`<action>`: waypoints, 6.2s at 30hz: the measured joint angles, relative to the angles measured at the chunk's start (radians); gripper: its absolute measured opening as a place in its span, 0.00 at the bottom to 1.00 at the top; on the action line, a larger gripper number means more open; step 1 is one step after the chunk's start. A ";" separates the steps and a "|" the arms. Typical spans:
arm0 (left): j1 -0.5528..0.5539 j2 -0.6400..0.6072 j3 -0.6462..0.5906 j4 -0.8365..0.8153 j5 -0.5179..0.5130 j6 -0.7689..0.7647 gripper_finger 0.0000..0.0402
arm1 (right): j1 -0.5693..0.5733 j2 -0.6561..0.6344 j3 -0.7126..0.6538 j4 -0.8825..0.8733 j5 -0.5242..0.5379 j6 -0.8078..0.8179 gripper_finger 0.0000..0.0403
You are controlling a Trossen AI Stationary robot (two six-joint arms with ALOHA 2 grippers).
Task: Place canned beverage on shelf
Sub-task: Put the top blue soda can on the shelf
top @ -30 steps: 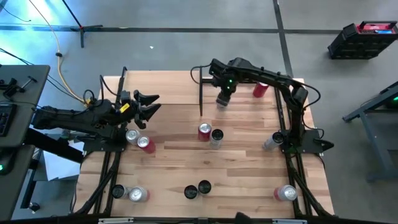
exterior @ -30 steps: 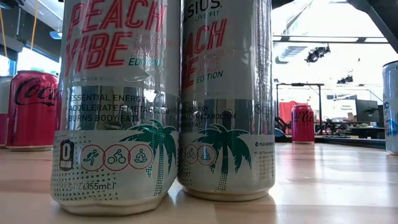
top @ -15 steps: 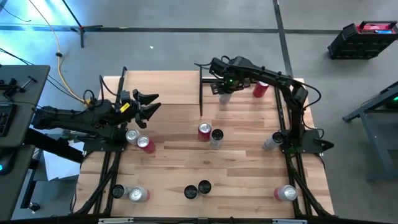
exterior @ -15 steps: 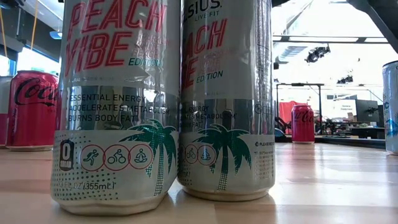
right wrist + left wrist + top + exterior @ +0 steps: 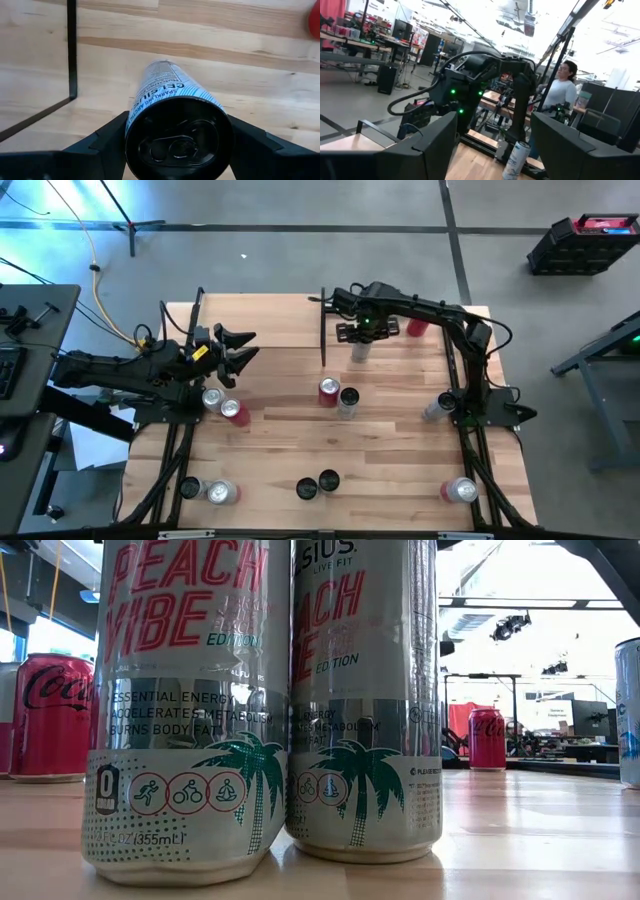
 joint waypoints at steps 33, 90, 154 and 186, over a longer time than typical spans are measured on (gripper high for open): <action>0.000 -0.021 0.002 0.000 0.001 -0.010 0.61 | -0.021 -0.052 -0.004 -0.057 -0.046 -0.289 0.84; 0.000 -0.022 0.001 0.002 0.111 -0.055 0.61 | 0.019 -0.073 -0.003 -0.146 -0.157 -1.294 0.19; -0.034 0.019 0.000 0.058 0.043 -0.041 0.61 | 0.089 -0.076 0.040 0.032 -0.144 -1.508 0.89; -0.034 0.051 0.384 -0.610 0.041 0.097 0.61 | 0.090 -0.073 -0.054 0.046 -0.127 -1.429 0.59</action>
